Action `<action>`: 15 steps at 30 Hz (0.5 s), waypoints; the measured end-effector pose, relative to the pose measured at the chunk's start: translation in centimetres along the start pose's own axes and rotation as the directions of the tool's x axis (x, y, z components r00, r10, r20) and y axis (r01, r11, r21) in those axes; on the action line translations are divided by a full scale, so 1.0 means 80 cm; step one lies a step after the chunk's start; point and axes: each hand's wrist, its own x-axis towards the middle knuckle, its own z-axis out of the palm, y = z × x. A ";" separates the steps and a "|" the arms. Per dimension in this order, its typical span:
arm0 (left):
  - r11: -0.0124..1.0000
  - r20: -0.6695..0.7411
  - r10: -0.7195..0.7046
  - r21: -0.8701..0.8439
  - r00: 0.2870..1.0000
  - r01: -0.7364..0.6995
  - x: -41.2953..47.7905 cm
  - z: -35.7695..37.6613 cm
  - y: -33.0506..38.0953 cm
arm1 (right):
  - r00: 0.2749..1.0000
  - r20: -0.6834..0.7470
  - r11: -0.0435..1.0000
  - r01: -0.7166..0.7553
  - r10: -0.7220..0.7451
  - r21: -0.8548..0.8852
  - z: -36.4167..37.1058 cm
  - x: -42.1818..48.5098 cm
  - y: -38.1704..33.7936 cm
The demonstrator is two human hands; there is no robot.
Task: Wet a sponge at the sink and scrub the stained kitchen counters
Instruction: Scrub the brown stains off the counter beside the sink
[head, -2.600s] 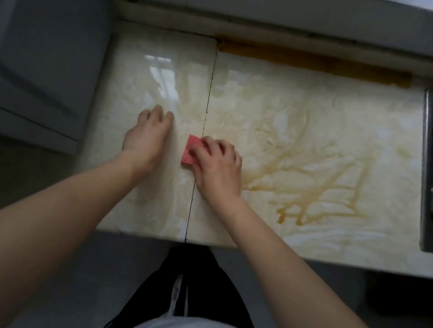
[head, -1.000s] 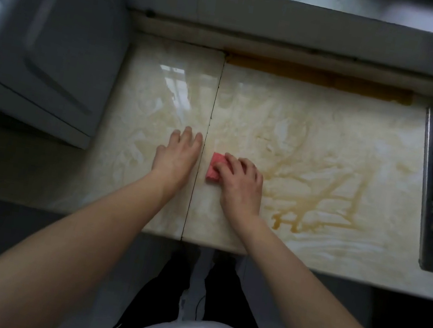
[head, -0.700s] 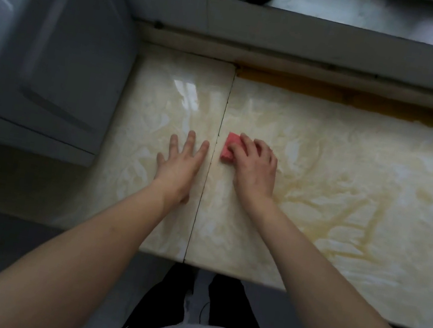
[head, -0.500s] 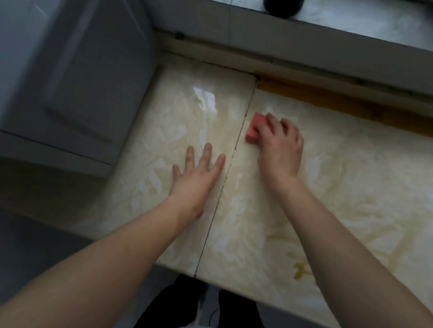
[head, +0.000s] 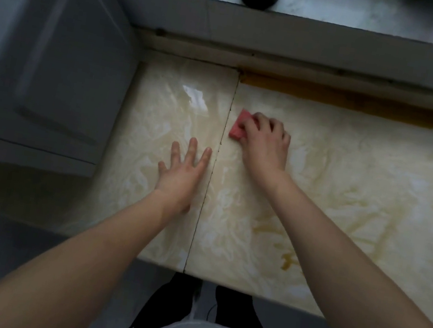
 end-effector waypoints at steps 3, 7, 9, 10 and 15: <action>1.000 0.021 -0.008 0.000 1.000 0.008 0.002 0.001 -0.001 | 1.000 -0.005 1.000 0.013 -0.013 0.018 0.009 -0.055 0.003; 0.999 0.011 -0.007 -0.049 1.000 0.008 0.000 0.002 0.001 | 1.000 0.004 1.000 0.014 -0.014 0.013 0.024 -0.140 0.008; 0.998 -0.002 -0.014 -0.069 1.000 0.014 -0.002 0.002 -0.001 | 1.000 0.025 1.000 0.018 -0.018 0.009 0.030 -0.180 0.006; 0.997 -0.018 -0.020 -0.073 1.000 0.019 -0.005 0.003 -0.001 | 0.999 0.040 1.000 0.020 -0.021 0.005 0.032 -0.199 0.006; 0.998 -0.226 0.008 -0.063 0.974 -0.023 -0.035 0.026 0.010 | 0.995 0.095 0.999 0.019 -0.016 -0.027 0.041 -0.277 0.006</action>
